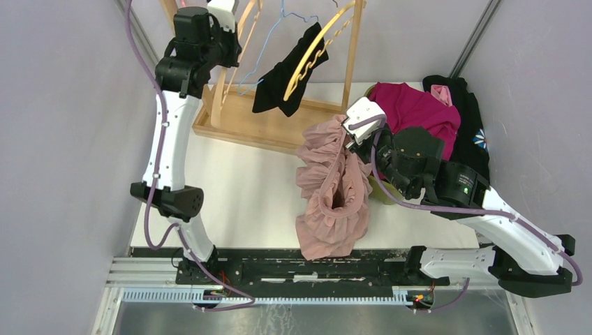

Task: Remove the skirt from the hanger
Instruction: Place the hanger at the clothesline.

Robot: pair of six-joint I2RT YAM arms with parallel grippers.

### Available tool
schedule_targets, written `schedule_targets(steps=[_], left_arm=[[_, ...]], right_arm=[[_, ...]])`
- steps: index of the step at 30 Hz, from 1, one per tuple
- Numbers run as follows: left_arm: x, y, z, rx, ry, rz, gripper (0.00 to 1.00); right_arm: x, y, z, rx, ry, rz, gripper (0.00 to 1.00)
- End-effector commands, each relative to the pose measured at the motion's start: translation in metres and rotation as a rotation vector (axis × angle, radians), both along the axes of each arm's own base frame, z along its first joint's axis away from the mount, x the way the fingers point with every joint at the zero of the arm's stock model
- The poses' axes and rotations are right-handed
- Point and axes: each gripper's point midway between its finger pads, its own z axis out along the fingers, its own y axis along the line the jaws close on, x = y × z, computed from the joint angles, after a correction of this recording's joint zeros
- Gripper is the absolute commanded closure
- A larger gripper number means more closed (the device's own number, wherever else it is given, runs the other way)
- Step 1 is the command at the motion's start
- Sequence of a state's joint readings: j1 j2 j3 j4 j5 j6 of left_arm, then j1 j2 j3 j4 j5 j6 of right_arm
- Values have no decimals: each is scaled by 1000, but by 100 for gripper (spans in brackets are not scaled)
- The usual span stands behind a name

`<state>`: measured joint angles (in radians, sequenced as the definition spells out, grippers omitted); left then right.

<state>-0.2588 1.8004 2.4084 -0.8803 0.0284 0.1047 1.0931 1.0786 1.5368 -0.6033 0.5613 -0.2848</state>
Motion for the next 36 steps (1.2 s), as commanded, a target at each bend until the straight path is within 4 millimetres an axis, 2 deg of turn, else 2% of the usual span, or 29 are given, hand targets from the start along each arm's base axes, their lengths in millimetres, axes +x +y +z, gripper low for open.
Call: schedule_targets(steps=[1, 8, 18, 28, 32, 36], left_arm=[[-4, -14, 66, -105, -193, -78, 97], [9, -18, 80, -138, -265, -114, 97], [53, -29, 77, -244, -295, -170, 97], [59, -34, 89, -287, -346, -188, 97], [62, -34, 89, -293, -354, -186, 97], [65, -34, 97, -306, -389, -184, 97]], right_arm=[[1, -12, 43, 110, -106, -40, 99], [6, -12, 43, 96, -136, -65, 99], [4, -26, 56, 129, -186, -91, 99], [5, -34, 60, 124, -218, -113, 99], [7, -46, 67, 112, -243, -171, 99], [11, -73, 91, 117, -301, -308, 99]])
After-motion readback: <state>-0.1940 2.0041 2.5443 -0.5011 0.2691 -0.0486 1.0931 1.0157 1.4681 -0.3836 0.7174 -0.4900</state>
